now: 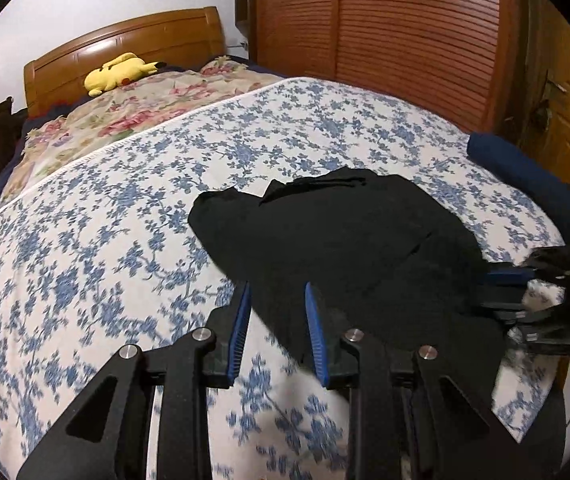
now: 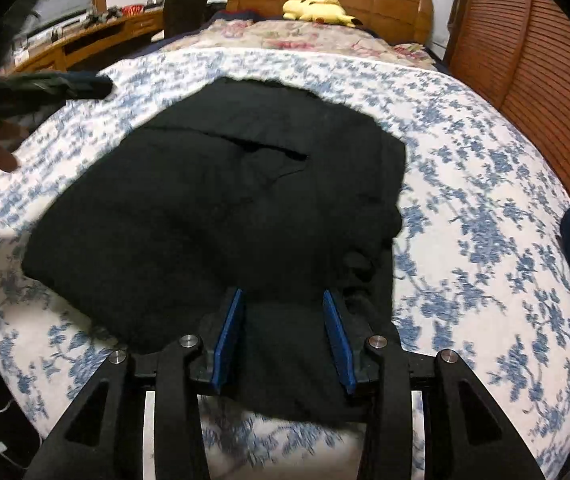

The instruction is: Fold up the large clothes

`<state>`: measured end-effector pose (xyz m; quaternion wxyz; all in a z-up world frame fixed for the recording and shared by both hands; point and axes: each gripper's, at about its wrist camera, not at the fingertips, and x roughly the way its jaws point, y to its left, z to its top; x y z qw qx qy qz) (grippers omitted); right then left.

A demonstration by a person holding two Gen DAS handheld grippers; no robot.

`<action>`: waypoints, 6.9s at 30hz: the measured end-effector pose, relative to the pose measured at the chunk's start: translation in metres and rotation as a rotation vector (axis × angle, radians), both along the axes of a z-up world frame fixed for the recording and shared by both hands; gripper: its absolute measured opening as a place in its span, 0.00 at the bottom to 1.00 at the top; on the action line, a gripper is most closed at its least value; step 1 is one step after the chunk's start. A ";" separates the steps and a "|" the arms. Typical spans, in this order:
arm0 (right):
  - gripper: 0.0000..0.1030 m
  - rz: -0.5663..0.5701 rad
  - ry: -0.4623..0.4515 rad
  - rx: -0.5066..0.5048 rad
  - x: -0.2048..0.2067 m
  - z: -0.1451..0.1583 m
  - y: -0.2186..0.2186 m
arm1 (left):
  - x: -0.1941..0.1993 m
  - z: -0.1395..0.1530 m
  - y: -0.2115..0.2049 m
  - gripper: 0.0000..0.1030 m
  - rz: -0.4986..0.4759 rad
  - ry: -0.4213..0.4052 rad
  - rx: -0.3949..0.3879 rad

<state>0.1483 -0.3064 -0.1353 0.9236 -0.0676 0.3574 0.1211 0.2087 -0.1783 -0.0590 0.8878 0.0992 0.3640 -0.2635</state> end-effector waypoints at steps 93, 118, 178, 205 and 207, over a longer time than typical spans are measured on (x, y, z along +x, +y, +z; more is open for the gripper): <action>0.31 -0.017 0.184 0.244 0.038 -0.032 -0.034 | 0.190 -0.084 -0.007 0.11 0.035 0.194 0.034; 0.09 -0.036 -0.104 0.217 -0.011 0.051 -0.060 | 0.122 0.042 0.010 0.04 0.033 -0.079 -0.035; 0.58 -0.758 -0.278 -0.062 -0.241 0.104 -0.288 | -0.025 0.107 -0.420 0.16 -0.453 -0.106 -0.092; 0.58 -0.696 -0.089 0.120 -0.155 0.087 -0.301 | -0.103 0.112 -0.285 0.29 -0.470 -0.191 -0.150; 0.58 -0.734 -0.118 0.079 -0.160 0.098 -0.291 | -0.107 0.112 -0.269 0.29 -0.455 -0.190 -0.155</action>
